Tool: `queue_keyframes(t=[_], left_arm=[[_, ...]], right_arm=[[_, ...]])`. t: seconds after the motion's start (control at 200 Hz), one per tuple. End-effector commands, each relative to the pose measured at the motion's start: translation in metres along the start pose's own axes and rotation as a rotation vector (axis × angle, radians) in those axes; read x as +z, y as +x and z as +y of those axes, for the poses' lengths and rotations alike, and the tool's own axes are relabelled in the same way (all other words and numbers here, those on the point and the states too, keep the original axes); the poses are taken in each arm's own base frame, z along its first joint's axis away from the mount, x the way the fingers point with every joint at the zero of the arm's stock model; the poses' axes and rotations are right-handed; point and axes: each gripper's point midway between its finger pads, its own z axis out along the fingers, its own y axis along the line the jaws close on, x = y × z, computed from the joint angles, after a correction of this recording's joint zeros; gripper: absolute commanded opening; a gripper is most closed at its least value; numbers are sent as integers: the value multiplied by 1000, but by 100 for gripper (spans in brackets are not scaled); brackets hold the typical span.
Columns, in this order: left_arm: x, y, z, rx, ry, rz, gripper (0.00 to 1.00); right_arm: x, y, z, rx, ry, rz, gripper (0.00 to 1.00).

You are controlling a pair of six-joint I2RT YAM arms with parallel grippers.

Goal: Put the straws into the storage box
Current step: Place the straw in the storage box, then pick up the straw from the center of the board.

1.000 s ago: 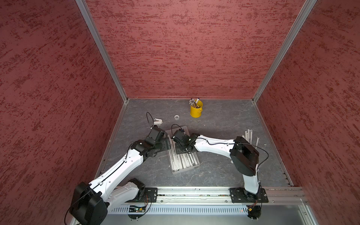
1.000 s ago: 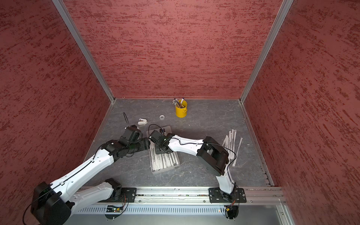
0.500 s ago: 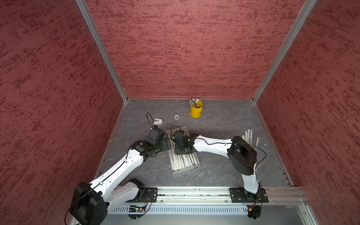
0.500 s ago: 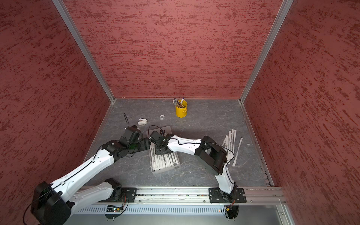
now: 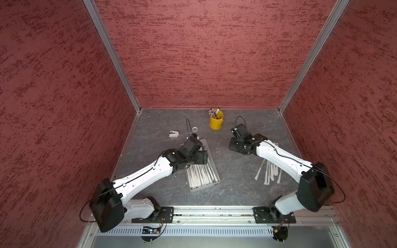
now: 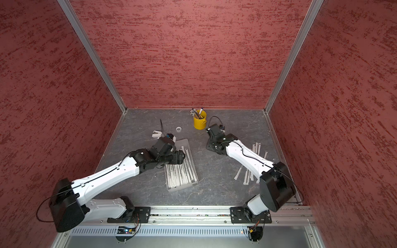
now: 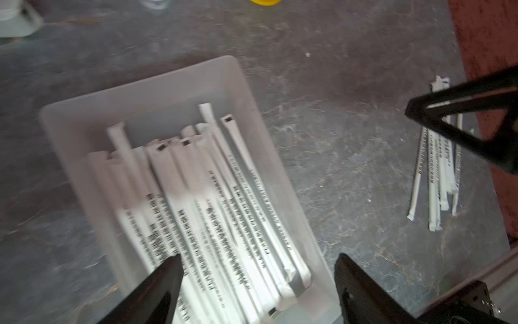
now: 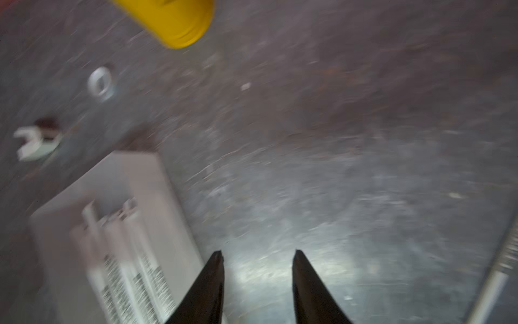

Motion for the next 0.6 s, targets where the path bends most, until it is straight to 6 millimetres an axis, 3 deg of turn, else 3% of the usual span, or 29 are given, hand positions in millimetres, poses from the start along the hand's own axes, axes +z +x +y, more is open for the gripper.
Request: queue_keyframes(t=[0.0,0.155,0.276,0.596], left_arm=[[18,-1,-37,66,61,3,88],[45,18,-60,134,76,102,88],[52,22,-61,167,41,129,88],[50,19,-54,156,39,118,88]], right_arm=[[1,-2,-74,50,195,-2,49],[15,-13,-138,196,281,-22,52],[29,-6,-163,275,291,17,52],[64,17,-177,317,288,106,37]])
